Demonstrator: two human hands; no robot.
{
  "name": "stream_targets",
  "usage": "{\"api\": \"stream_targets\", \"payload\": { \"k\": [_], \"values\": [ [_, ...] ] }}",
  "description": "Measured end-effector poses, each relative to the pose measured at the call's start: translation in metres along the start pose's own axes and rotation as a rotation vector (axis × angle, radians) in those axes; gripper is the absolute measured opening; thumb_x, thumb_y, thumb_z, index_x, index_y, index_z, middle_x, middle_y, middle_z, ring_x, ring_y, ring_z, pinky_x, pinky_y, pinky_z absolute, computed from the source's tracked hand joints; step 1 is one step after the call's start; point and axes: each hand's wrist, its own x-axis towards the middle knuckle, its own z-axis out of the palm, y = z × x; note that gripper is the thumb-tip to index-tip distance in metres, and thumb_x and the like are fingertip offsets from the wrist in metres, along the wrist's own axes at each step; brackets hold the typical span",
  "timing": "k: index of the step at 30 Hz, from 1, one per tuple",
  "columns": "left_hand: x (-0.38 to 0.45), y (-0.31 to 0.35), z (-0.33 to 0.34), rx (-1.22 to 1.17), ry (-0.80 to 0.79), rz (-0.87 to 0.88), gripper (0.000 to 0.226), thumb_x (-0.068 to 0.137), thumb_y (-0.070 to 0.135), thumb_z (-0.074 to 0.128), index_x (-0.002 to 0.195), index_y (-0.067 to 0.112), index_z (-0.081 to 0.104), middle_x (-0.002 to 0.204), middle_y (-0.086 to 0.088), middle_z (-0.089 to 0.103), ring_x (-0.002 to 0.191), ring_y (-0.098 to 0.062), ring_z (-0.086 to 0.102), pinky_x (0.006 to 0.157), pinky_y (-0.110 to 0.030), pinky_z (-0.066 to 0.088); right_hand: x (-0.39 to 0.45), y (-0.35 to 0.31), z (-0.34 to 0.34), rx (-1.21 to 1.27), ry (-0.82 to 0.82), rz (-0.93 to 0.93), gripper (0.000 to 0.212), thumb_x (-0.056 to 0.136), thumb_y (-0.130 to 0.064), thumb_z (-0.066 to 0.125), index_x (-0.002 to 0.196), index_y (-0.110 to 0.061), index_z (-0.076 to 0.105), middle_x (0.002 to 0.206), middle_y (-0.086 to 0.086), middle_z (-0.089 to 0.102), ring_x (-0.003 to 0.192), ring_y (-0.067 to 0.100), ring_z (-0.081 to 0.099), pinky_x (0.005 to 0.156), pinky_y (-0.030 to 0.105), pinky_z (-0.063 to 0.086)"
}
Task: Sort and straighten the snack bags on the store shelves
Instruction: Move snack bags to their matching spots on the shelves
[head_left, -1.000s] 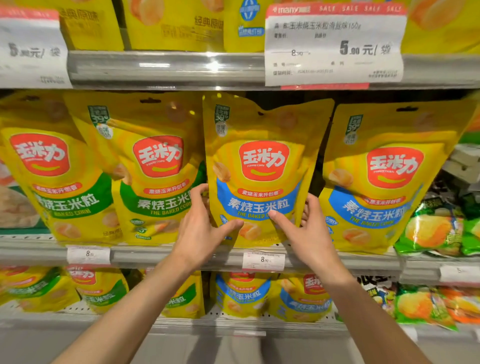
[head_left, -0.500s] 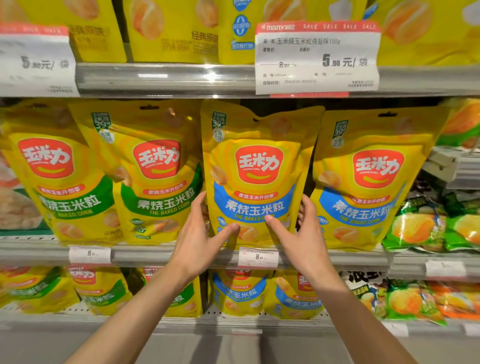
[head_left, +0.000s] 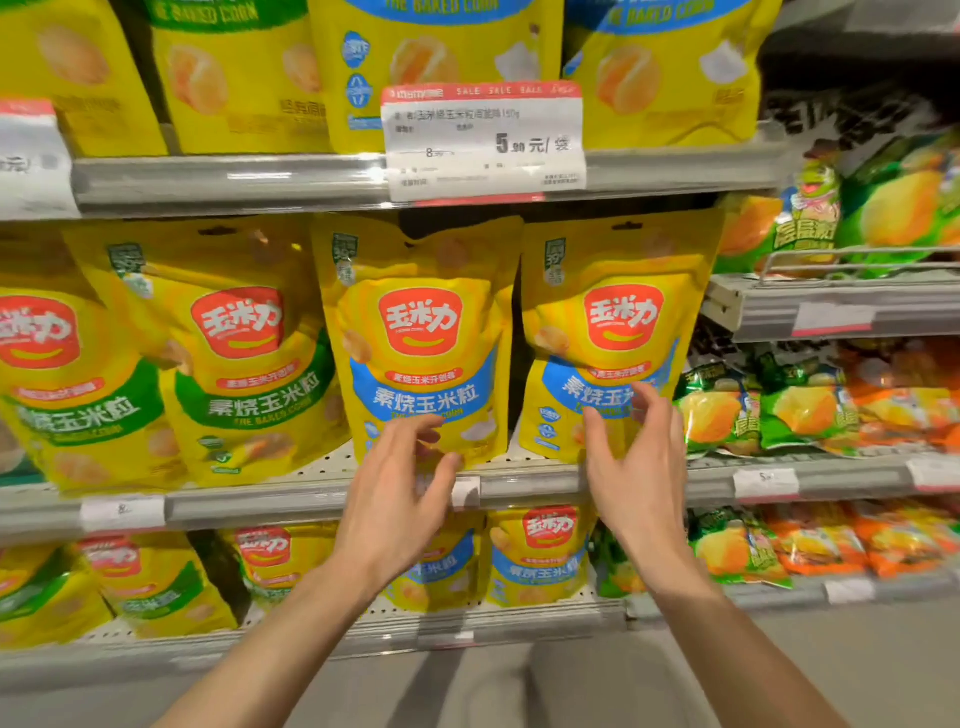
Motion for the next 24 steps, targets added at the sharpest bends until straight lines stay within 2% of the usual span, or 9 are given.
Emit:
{"api": "stream_targets", "payload": {
  "k": [2, 4, 7, 9, 11, 14, 17, 22, 24],
  "values": [
    [0.008, 0.017, 0.021, -0.027, -0.106, 0.005, 0.041, 0.095, 0.037, 0.057, 0.132, 0.019, 0.058, 0.118, 0.006, 0.063, 0.104, -0.008, 0.061, 0.095, -0.038, 0.051, 0.015, 0.014, -0.018, -0.034, -0.016, 0.045, 0.055, 0.096, -0.036, 0.065, 0.142, -0.010, 0.048, 0.138, 0.010, 0.053, 0.127, 0.027, 0.050, 0.106, 0.041, 0.040],
    [0.019, 0.034, 0.043, -0.085, -0.195, -0.029, 0.045, 0.100, 0.031, 0.058, 0.143, 0.018, 0.051, 0.135, 0.000, 0.059, 0.121, -0.013, 0.058, 0.104, -0.042, 0.049, 0.030, 0.026, -0.031, -0.058, -0.059, 0.082, 0.055, 0.098, -0.037, 0.063, 0.144, -0.010, 0.048, 0.142, 0.010, 0.051, 0.132, 0.027, 0.048, 0.106, 0.038, 0.038],
    [0.036, 0.056, 0.072, -0.126, -0.297, -0.078, 0.060, 0.103, 0.025, 0.056, 0.157, 0.015, 0.032, 0.159, -0.004, 0.039, 0.146, -0.020, 0.039, 0.118, -0.042, 0.036, 0.050, 0.036, -0.039, -0.047, -0.134, 0.125, 0.061, 0.100, -0.041, 0.060, 0.150, -0.011, 0.043, 0.151, 0.010, 0.047, 0.138, 0.027, 0.046, 0.110, 0.038, 0.037],
    [0.046, 0.066, 0.088, -0.160, -0.320, -0.120, 0.066, 0.105, 0.023, 0.053, 0.161, 0.015, 0.020, 0.167, -0.003, 0.025, 0.155, -0.018, 0.022, 0.126, -0.036, 0.020, 0.058, 0.039, -0.038, -0.006, -0.164, 0.160, 0.068, 0.100, -0.047, 0.058, 0.156, -0.015, 0.036, 0.156, 0.008, 0.043, 0.142, 0.026, 0.042, 0.114, 0.040, 0.036],
    [0.057, 0.072, 0.101, -0.200, -0.307, -0.161, 0.069, 0.106, 0.019, 0.050, 0.163, 0.019, 0.011, 0.171, -0.001, 0.012, 0.158, -0.014, 0.004, 0.124, -0.027, 0.006, 0.063, 0.040, -0.035, 0.034, -0.186, 0.169, 0.074, 0.099, -0.051, 0.058, 0.160, -0.020, 0.028, 0.161, 0.002, 0.039, 0.147, 0.023, 0.036, 0.117, 0.041, 0.034],
    [0.068, 0.069, 0.116, -0.248, -0.305, -0.194, 0.071, 0.107, 0.016, 0.045, 0.163, 0.025, 0.004, 0.173, 0.001, 0.002, 0.158, -0.010, -0.008, 0.121, -0.025, 0.005, 0.067, 0.042, -0.028, 0.080, -0.212, 0.145, 0.078, 0.097, -0.055, 0.058, 0.161, -0.029, 0.023, 0.161, -0.003, 0.038, 0.148, 0.018, 0.036, 0.118, 0.038, 0.032],
    [0.068, 0.060, 0.122, -0.195, -0.300, -0.162, 0.067, 0.106, 0.014, 0.044, 0.163, 0.022, 0.009, 0.172, -0.001, 0.004, 0.158, -0.010, -0.003, 0.119, -0.021, 0.005, 0.070, 0.044, -0.025, 0.078, -0.235, 0.160, 0.081, 0.097, -0.055, 0.058, 0.162, -0.028, 0.019, 0.163, -0.001, 0.033, 0.150, 0.016, 0.030, 0.115, 0.032, 0.027],
    [0.063, 0.052, 0.121, -0.136, -0.332, -0.122, 0.064, 0.107, 0.019, 0.043, 0.164, 0.022, 0.013, 0.173, 0.000, 0.001, 0.158, -0.012, 0.001, 0.121, -0.024, 0.008, 0.072, 0.048, -0.022, 0.064, -0.218, 0.170, 0.084, 0.096, -0.057, 0.058, 0.163, -0.026, 0.019, 0.164, 0.000, 0.029, 0.152, 0.016, 0.024, 0.120, 0.035, 0.024],
    [0.062, 0.052, 0.118, -0.163, -0.336, -0.109, 0.065, 0.107, 0.018, 0.043, 0.164, 0.023, 0.012, 0.173, 0.002, 0.002, 0.158, -0.009, 0.000, 0.118, -0.020, 0.008, 0.071, 0.049, -0.022, 0.065, -0.221, 0.167, 0.084, 0.096, -0.056, 0.058, 0.163, -0.026, 0.017, 0.164, 0.000, 0.029, 0.152, 0.016, 0.024, 0.120, 0.036, 0.024]
  ]
}}
